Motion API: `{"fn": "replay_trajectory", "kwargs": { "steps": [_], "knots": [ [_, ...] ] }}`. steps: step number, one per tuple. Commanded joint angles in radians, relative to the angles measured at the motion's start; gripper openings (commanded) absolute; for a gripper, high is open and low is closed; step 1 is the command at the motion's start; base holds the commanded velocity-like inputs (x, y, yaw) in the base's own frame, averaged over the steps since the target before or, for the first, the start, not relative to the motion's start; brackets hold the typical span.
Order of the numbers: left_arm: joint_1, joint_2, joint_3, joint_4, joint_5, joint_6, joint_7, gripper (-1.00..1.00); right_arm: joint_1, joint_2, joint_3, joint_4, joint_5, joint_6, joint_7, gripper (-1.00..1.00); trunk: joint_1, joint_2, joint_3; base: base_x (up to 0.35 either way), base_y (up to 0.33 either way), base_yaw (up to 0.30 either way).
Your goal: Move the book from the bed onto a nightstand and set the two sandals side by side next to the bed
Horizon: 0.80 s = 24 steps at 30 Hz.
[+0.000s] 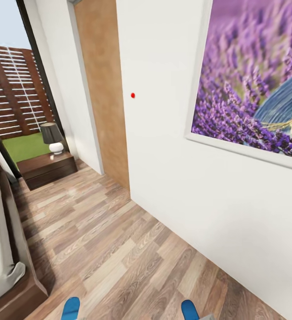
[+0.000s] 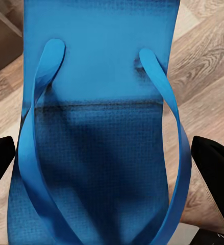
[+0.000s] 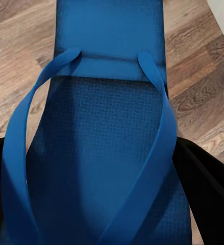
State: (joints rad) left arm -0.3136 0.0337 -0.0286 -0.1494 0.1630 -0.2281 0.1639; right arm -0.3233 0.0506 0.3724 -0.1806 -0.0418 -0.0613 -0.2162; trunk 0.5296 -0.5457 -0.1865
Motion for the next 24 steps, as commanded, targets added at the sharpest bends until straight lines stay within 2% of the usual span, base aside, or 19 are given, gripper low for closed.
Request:
{"fn": "replay_trajectory", "kwargs": {
  "steps": [1, 24],
  "knots": [
    [-0.001, 0.000, -0.004, 0.001, 0.007, -0.004, 0.001, -1.00, -0.001, 0.000, 0.007, 0.001, -0.004, -0.003, -0.005, -1.00, 0.001, -0.001, -0.002, 0.331, 0.000, 0.000],
    [-0.001, 0.001, -0.004, 0.001, 0.007, -0.004, 0.001, -1.00, -0.001, 0.000, 0.007, 0.001, -0.004, -0.003, -0.005, -1.00, 0.001, -0.001, -0.002, 0.337, 0.000, 0.000]
  ]
}}
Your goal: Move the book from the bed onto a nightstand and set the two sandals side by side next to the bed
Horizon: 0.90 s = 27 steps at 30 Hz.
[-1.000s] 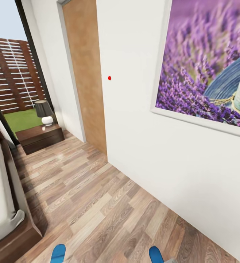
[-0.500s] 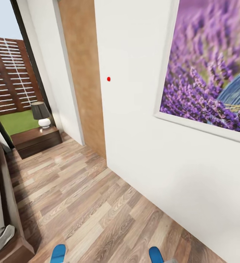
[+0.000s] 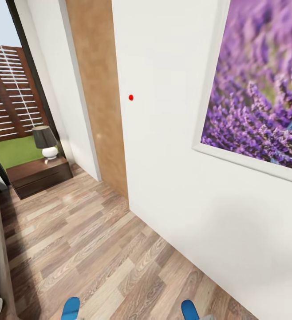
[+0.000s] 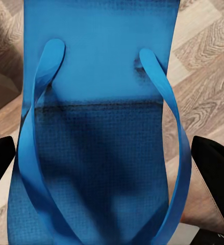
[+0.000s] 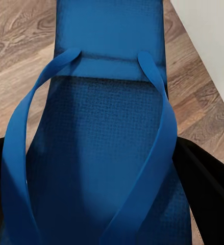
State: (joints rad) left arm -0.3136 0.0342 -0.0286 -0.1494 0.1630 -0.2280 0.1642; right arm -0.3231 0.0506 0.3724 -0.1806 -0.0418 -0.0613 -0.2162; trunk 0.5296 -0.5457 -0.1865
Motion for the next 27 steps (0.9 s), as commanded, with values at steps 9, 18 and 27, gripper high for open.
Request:
{"fn": "replay_trajectory", "kwargs": {
  "steps": [9, 18, 27],
  "knots": [
    [0.000, 0.000, -0.004, 0.001, 0.008, -0.004, 0.001, -1.00, -0.001, 0.000, 0.007, 0.001, -0.004, -0.003, -0.005, -1.00, 0.001, -0.001, -0.002, 0.304, 0.000, 0.008],
    [-0.001, 0.000, -0.004, 0.001, 0.009, -0.004, 0.001, -1.00, 0.005, 0.000, 0.007, 0.001, 0.000, -0.003, -0.005, -1.00, 0.001, -0.001, -0.002, 0.058, 0.000, 0.207],
    [0.000, 0.000, -0.004, 0.001, 0.009, -0.004, 0.001, -1.00, 0.005, 0.000, 0.007, 0.001, 0.000, -0.003, -0.005, -1.00, 0.001, -0.001, -0.002, 0.006, 0.000, 0.283]
  ]
}}
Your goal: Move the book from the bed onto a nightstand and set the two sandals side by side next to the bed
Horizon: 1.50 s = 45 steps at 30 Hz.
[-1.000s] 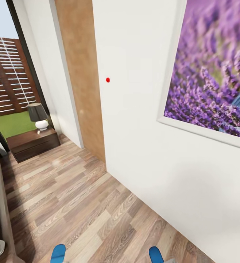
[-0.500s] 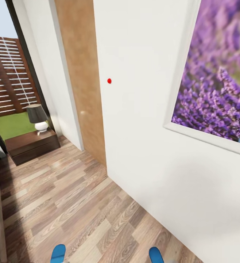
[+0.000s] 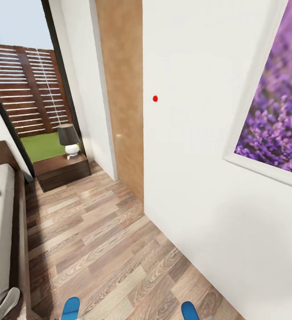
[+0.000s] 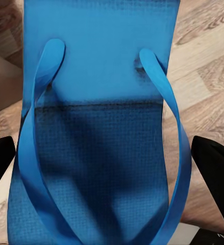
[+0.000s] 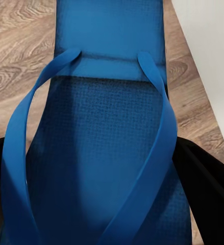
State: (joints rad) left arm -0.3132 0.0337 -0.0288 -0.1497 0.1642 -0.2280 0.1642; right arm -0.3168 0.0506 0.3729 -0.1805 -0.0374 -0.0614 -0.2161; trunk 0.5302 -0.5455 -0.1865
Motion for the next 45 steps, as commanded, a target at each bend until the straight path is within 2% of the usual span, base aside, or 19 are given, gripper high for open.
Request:
{"fn": "replay_trajectory", "kwargs": {
  "steps": [1, 8, 14, 24, 34, 45],
  "knots": [
    [-0.001, 0.000, -0.003, 0.001, 0.007, -0.004, 0.001, -1.00, -0.001, 0.000, 0.006, 0.001, -0.004, -0.003, -0.005, -1.00, 0.000, -0.001, -0.002, 0.001, 0.000, 0.289],
    [-0.001, 0.000, -0.003, 0.001, 0.006, -0.004, 0.001, -1.00, -0.001, 0.000, 0.006, 0.001, -0.004, -0.003, -0.005, -1.00, 0.000, -0.001, -0.002, 0.000, 0.000, 0.272],
    [-0.001, 0.000, -0.003, 0.001, 0.006, -0.004, 0.001, -1.00, -0.001, 0.000, 0.006, 0.001, -0.004, -0.003, -0.005, -1.00, 0.000, -0.001, -0.002, 0.075, -0.066, 0.095],
    [-0.001, 0.001, -0.003, 0.001, 0.006, -0.004, 0.001, -1.00, -0.001, 0.000, 0.006, 0.001, -0.004, -0.003, -0.005, -1.00, 0.000, -0.001, -0.002, 0.251, -0.097, 0.011],
    [-0.001, 0.002, -0.002, 0.001, 0.007, -0.004, 0.001, -1.00, -0.001, 0.000, 0.007, 0.001, -0.004, -0.003, -0.005, -1.00, 0.000, -0.001, -0.002, 0.318, 0.058, 0.012],
    [0.000, 0.001, -0.003, 0.001, 0.008, -0.004, 0.001, -1.00, -0.001, 0.000, 0.007, 0.001, -0.004, -0.003, -0.005, -1.00, 0.000, -0.001, -0.002, 0.121, 0.057, 0.195]
  ]
}}
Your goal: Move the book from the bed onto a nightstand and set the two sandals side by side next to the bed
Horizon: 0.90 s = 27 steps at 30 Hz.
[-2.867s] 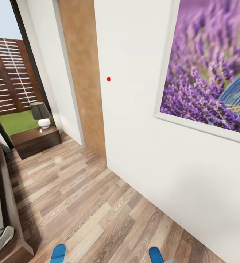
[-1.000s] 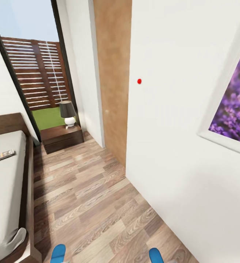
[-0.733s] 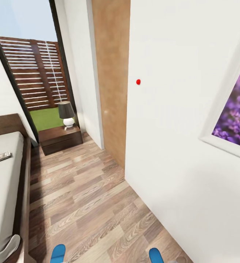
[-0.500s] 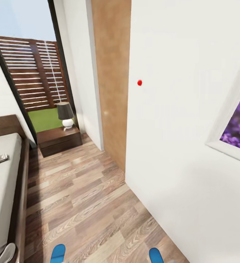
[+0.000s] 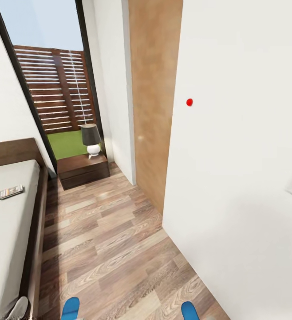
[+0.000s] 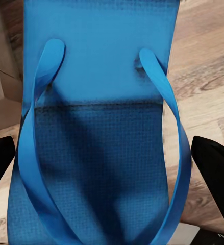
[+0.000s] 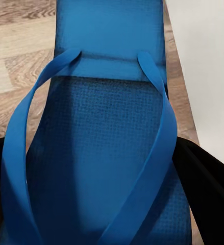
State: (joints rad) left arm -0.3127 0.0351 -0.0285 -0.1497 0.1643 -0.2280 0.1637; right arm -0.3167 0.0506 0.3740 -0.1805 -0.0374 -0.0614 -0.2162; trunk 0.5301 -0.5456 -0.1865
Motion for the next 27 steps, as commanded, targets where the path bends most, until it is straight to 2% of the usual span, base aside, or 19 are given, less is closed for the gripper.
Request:
{"fn": "replay_trajectory", "kwargs": {
  "steps": [1, 22, 27],
  "knots": [
    [-0.001, 0.000, -0.003, 0.001, 0.007, -0.004, 0.001, -1.00, -0.001, 0.000, 0.006, 0.001, -0.004, -0.003, -0.005, -1.00, 0.000, -0.001, -0.002, 0.017, 0.008, 0.243],
    [-0.001, -0.001, -0.004, 0.001, 0.006, -0.004, 0.001, -1.00, -0.001, 0.000, 0.006, 0.001, -0.004, -0.003, -0.005, -1.00, 0.000, -0.001, -0.002, 0.002, 0.000, 0.250],
    [-0.001, -0.001, -0.004, 0.001, 0.006, -0.004, 0.001, -1.00, -0.001, 0.000, 0.006, 0.001, -0.004, -0.003, -0.005, -1.00, 0.000, -0.001, -0.002, 0.060, -0.115, 0.131]
  ]
}}
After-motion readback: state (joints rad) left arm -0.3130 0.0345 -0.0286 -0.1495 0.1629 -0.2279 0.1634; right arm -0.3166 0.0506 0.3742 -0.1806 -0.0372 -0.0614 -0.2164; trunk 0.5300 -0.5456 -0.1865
